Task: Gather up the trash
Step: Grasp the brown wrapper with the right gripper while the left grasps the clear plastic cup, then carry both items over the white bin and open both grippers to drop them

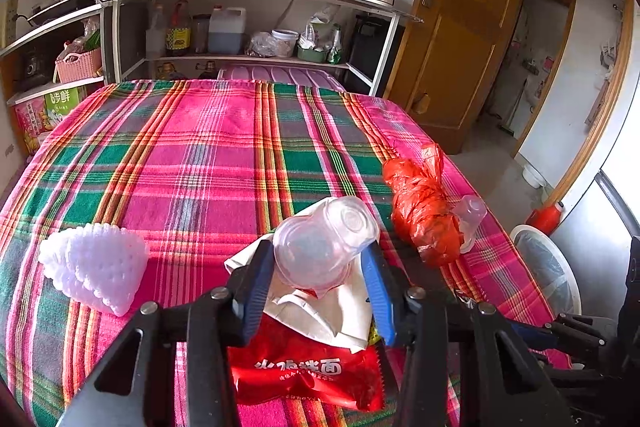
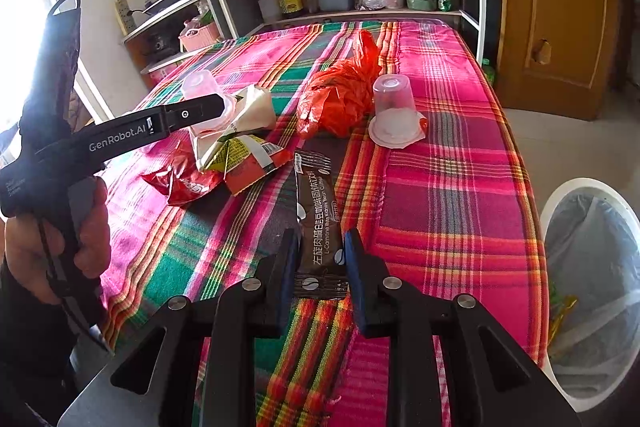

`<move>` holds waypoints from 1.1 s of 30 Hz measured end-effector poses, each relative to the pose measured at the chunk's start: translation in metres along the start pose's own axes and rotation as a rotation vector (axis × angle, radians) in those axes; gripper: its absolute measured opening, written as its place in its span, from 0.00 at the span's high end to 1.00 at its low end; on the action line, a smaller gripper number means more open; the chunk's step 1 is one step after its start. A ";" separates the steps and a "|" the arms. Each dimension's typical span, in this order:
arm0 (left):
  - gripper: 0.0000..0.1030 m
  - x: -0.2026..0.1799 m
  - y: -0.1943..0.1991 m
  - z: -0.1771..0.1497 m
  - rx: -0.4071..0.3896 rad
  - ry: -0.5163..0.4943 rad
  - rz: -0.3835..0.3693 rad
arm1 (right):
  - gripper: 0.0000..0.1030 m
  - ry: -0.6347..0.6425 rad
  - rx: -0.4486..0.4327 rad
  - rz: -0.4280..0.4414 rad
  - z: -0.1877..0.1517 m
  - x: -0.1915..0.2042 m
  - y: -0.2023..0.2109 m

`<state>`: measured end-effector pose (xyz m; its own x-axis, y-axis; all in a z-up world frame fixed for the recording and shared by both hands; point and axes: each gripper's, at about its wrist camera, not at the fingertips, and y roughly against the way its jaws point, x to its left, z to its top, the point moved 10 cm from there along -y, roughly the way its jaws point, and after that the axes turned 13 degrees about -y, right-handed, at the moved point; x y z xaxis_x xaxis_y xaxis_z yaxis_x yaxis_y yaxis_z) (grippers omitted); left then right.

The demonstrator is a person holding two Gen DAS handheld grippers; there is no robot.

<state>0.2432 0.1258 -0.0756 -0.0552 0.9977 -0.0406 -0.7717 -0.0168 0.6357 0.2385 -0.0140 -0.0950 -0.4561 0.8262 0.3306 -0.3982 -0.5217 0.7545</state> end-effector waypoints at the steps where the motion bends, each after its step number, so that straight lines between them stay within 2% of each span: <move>1: 0.55 0.000 0.002 0.001 -0.004 0.000 -0.001 | 0.76 -0.001 -0.005 0.000 0.000 0.000 0.002; 14: 0.55 -0.022 0.036 0.003 -0.047 -0.028 -0.027 | 0.76 -0.050 -0.074 -0.025 0.004 -0.019 0.038; 33: 0.55 -0.130 0.044 0.006 -0.045 -0.151 -0.175 | 0.76 -0.204 -0.209 -0.147 -0.002 -0.105 0.117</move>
<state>0.2200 -0.0041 -0.0377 0.1750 0.9841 -0.0290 -0.7889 0.1578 0.5939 0.2377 -0.1621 -0.0423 -0.2212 0.9103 0.3498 -0.6121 -0.4088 0.6769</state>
